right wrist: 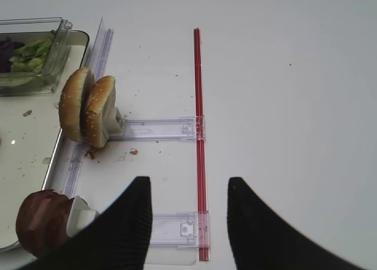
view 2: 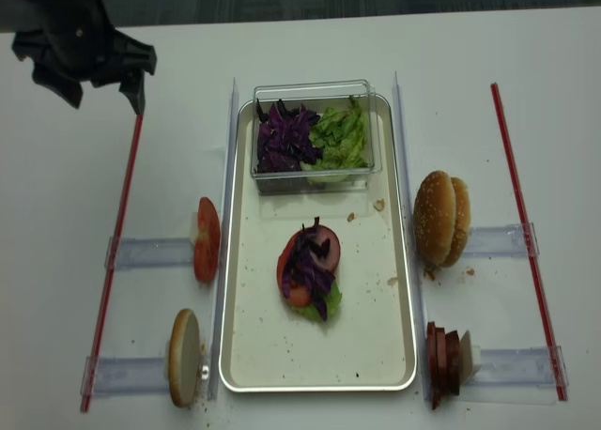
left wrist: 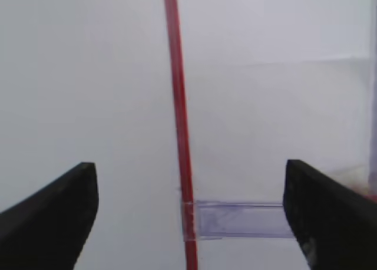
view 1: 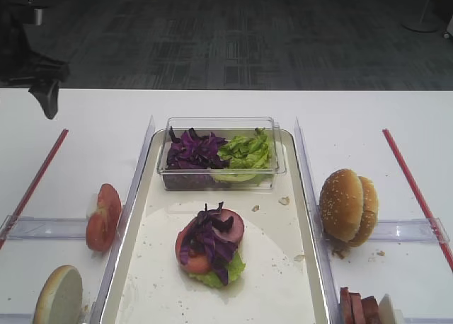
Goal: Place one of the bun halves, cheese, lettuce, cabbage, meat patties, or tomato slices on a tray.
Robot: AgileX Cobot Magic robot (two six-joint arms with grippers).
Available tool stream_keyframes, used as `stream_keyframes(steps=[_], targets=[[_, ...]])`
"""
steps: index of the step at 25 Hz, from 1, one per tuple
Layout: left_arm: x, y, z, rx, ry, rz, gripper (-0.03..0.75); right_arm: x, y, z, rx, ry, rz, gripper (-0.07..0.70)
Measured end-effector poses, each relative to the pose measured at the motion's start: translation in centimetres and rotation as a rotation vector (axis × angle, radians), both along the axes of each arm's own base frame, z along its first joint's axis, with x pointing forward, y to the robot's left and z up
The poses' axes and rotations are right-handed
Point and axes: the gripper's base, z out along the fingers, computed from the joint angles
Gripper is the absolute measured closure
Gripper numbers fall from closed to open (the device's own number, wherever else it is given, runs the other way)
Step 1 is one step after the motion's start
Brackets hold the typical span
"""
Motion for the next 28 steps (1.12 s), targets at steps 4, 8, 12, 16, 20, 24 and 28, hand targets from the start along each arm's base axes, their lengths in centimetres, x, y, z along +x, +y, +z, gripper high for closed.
stream_keyframes(steps=[4, 8, 12, 16, 20, 24, 28], targets=[[0.0, 1.5, 0.0, -0.013, 0.003, 0.022, 0.128, 0.0, 0.0, 0.0, 0.000, 0.000, 0.000, 0.290], [0.0, 1.2, 0.0, -0.033, 0.004, 0.017, 0.128, 0.0, 0.0, 0.0, 0.000, 0.000, 0.000, 0.290], [0.0, 1.0, 0.0, -0.048, 0.004, 0.016, 0.129, 0.0, 0.0, 0.0, 0.000, 0.000, 0.000, 0.295], [-1.5, 0.8, 0.0, -0.059, 0.023, 0.017, 0.129, 0.0, 0.0, 0.0, 0.000, 0.000, 0.000, 0.315], [-4.5, 0.7, -0.1, -0.069, 0.063, 0.022, 0.129, 0.0, 0.0, 0.0, 0.000, 0.000, 0.000, 0.335], [-7.9, 0.7, -0.2, -0.073, 0.087, 0.029, 0.129, 0.0, 0.0, 0.0, 0.000, 0.000, 0.000, 0.340], [-11.6, 0.7, 0.2, -0.075, 0.054, 0.036, 0.129, 0.0, 0.0, 0.0, 0.000, 0.000, 0.000, 0.342]])
